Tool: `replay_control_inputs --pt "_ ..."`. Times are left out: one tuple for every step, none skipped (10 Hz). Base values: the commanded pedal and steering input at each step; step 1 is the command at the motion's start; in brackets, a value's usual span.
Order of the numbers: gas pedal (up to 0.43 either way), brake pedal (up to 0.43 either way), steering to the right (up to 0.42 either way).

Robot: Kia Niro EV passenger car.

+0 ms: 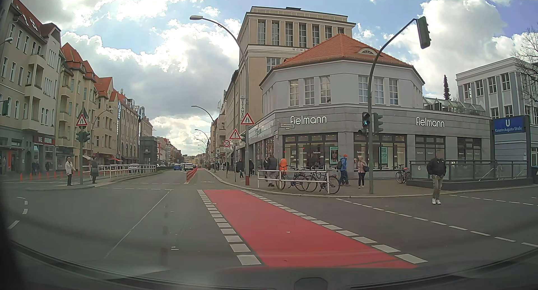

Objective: Follow the waypoints while adhering to traffic rules and regulations

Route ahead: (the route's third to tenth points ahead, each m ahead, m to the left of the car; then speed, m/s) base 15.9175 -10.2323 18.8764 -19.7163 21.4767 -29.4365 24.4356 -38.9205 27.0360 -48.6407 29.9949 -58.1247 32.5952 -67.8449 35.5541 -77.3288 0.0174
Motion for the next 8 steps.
replay_control_inputs --pt "0.0 0.055 0.583" --pt "0.0 0.049 0.584" --pt "0.0 0.037 0.586" --pt "0.0 0.037 0.587" --pt "0.0 0.037 0.588" --pt "0.0 0.037 0.588" --pt "0.0 0.037 0.588" --pt "0.0 0.043 0.588"
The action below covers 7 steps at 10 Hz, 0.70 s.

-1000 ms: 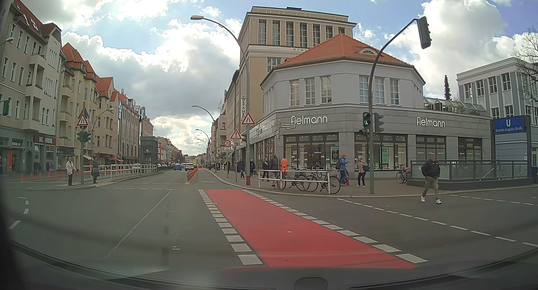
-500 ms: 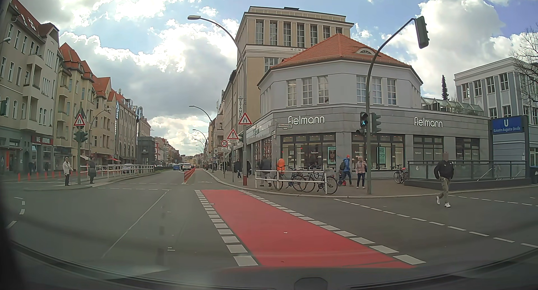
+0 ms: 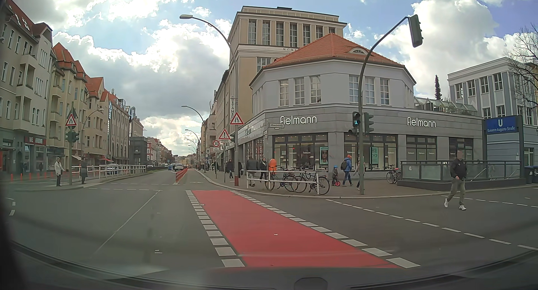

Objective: Follow the waypoints while adhering to traffic rules and regulations

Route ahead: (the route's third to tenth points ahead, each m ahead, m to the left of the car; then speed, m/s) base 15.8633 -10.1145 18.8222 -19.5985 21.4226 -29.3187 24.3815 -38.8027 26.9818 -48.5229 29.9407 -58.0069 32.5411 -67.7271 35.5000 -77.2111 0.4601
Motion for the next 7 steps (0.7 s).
replay_control_inputs --pt "0.0 0.061 0.588" --pt "0.0 0.14 0.588" --pt "0.0 0.165 0.587" --pt "0.0 0.201 0.587" --pt "0.0 0.232 0.587" --pt "0.0 0.244 0.587" --pt "0.0 0.256 0.587"
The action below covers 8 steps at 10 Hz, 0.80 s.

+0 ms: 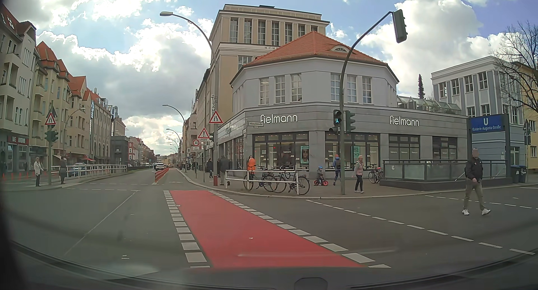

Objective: Follow the waypoints while adhering to traffic rules and regulations

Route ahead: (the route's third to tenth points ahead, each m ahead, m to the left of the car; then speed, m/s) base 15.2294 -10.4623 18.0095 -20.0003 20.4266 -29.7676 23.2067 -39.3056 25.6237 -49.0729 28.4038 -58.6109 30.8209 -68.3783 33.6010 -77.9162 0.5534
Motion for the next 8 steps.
replay_control_inputs --pt "0.0 0.262 0.586" --pt "0.0 0.262 0.586" --pt "0.0 0.256 0.586" --pt "0.0 0.262 0.586" --pt "0.0 0.262 0.586" --pt "0.0 0.262 0.586" --pt "0.0 0.262 0.586" --pt "0.0 0.262 0.586"
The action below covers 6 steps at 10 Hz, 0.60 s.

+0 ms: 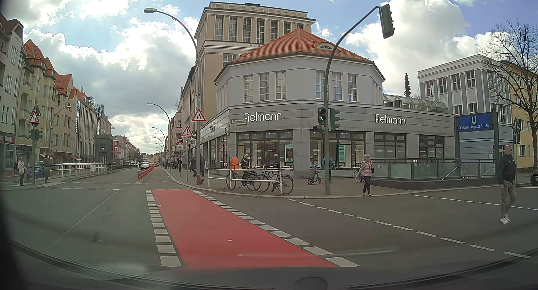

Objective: Follow the waypoints while adhering to traffic rules and regulations

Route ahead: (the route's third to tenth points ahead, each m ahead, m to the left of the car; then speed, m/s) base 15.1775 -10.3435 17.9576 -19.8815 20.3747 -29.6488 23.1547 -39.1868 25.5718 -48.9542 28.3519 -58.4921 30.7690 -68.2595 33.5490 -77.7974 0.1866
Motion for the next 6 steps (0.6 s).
replay_control_inputs --pt "0.0 0.262 0.587" --pt "0.0 0.262 0.589" --pt "0.0 0.262 0.59" --pt "0.0 0.262 0.591" --pt "0.0 0.262 0.593" --pt "0.0 0.262 0.594"
